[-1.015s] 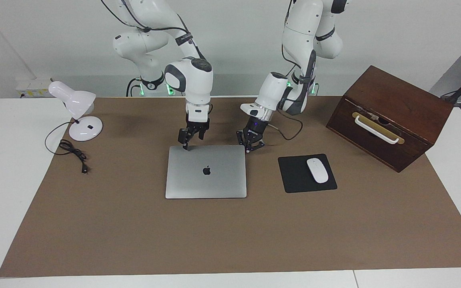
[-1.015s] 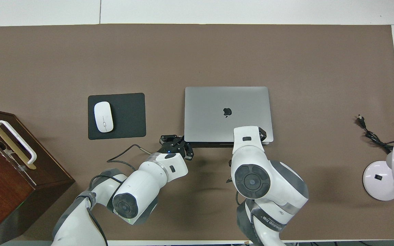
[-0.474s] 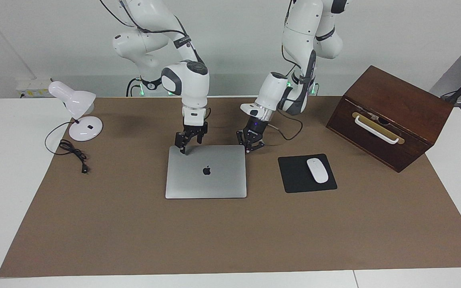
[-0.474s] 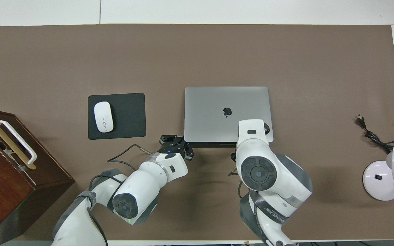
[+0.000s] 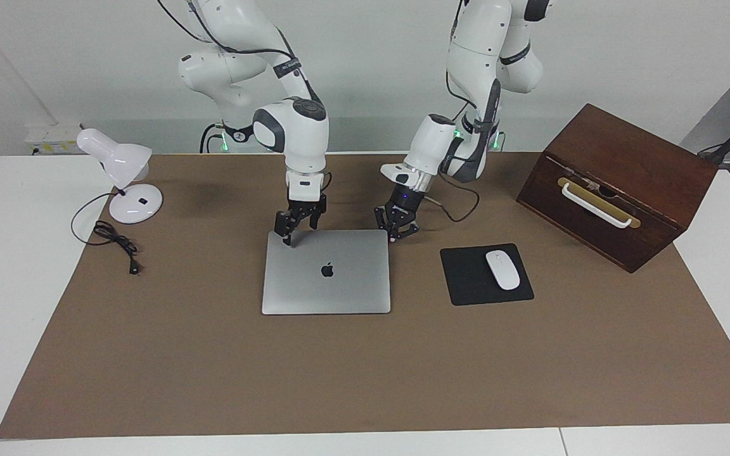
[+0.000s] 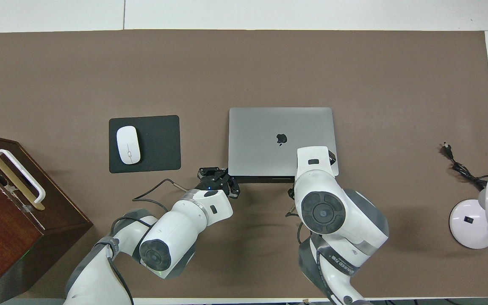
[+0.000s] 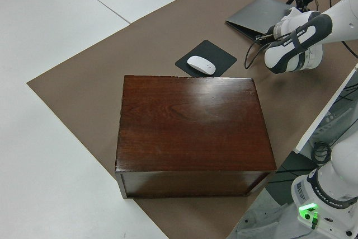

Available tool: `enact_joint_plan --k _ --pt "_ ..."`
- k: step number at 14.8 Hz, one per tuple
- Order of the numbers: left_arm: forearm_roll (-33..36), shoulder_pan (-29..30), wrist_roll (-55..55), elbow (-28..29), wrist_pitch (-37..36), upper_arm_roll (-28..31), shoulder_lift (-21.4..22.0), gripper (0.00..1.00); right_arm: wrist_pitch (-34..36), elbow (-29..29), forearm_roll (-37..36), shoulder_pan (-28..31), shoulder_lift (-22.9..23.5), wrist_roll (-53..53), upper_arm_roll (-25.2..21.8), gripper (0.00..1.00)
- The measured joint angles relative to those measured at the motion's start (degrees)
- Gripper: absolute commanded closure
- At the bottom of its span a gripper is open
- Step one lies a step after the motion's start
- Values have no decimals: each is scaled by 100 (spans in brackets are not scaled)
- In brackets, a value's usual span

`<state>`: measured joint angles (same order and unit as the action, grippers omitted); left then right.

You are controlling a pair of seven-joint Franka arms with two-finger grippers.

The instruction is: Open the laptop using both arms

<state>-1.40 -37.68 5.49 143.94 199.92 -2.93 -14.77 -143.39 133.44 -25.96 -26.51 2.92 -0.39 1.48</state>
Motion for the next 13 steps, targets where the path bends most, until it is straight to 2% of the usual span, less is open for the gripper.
enact_joint_plan --k 3,8,13 --pt "0 0 0 -1 1 0 -2 100 -241 -16 0 160 57 -139 0 0" --pt "0 0 -1 -3 4 0 -4 100 -250 -49 0 189 74 -262 11 0" --pt "0 0 -2 -4 6 0 -7 100 186 -383 0 180 78 -325 38 0"
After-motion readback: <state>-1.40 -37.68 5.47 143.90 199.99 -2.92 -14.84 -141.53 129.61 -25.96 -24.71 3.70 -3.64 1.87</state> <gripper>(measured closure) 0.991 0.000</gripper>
